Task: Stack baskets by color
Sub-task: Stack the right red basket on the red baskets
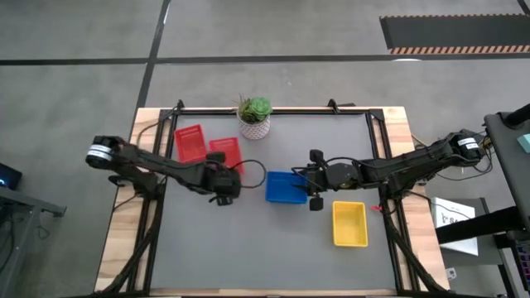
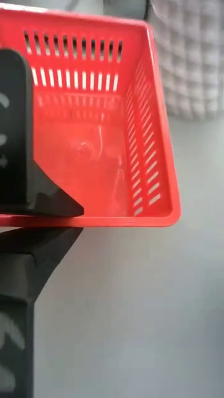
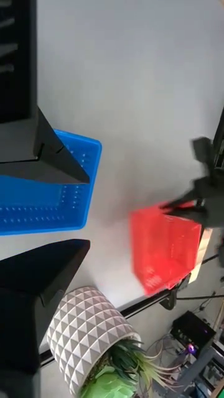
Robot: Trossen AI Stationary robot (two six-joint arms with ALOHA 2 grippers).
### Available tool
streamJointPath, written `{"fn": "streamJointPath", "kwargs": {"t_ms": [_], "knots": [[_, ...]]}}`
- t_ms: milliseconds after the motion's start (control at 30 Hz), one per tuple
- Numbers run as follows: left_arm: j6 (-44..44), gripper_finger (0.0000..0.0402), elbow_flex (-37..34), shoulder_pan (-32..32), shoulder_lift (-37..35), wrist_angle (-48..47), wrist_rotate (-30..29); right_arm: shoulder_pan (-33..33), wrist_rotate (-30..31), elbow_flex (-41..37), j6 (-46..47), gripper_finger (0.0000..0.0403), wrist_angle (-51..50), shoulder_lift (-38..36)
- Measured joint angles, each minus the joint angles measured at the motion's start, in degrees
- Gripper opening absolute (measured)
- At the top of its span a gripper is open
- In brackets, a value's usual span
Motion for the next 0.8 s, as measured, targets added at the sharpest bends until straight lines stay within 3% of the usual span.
{"fn": "streamJointPath", "kwargs": {"t_ms": [333,600,800], "knots": [[1.05,0.0001,-0.78,-0.36,-18.32,-23.19,-5.29,0.0,0.0,0.0,0.11,0.0148,0.0,0.0],[8.29,0.0,-6.86,9.1,-33.12,-22.24,-0.71,0.0,0.0,0.0,0.12,0.0148,0.0,0.0],[12.16,0.0,-11.51,15.2,-38.11,-17.96,2.4,0.0,-0.02,0.0,0.11,0.0148,0.02,0.0]]}}
